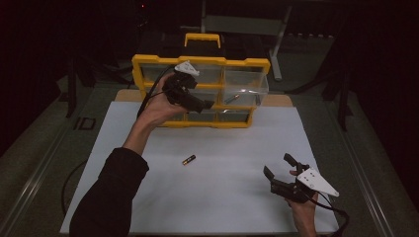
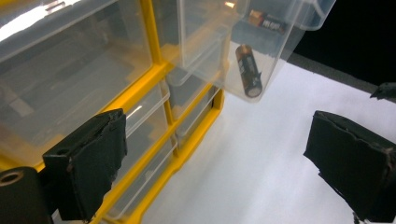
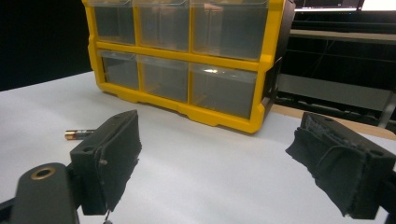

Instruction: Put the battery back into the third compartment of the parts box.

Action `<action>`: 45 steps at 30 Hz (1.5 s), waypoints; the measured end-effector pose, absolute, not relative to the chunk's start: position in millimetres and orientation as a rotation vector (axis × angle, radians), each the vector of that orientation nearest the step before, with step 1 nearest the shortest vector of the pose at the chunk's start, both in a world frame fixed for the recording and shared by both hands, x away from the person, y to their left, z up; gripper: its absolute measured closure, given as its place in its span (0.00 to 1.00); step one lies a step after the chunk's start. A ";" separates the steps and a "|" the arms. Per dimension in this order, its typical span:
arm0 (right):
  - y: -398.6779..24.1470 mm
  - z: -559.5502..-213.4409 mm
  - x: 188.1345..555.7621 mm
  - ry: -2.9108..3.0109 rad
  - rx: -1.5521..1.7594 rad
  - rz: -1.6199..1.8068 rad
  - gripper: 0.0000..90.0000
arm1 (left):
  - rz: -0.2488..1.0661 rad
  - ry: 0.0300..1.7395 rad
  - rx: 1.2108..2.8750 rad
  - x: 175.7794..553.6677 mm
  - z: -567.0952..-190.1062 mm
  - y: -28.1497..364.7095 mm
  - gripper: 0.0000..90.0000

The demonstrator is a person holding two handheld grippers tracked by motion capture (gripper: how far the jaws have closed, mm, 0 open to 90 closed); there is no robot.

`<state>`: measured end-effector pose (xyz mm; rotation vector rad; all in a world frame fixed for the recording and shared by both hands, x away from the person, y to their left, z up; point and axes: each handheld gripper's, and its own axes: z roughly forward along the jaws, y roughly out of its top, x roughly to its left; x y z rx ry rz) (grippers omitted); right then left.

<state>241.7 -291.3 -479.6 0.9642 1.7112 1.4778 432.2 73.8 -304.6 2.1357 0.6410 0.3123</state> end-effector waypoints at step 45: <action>-291.6 -479.4 241.4 1.708 0.962 1.478 0.15 | 0.252 0.630 2.247 423.7 -332.2 80.2 0.04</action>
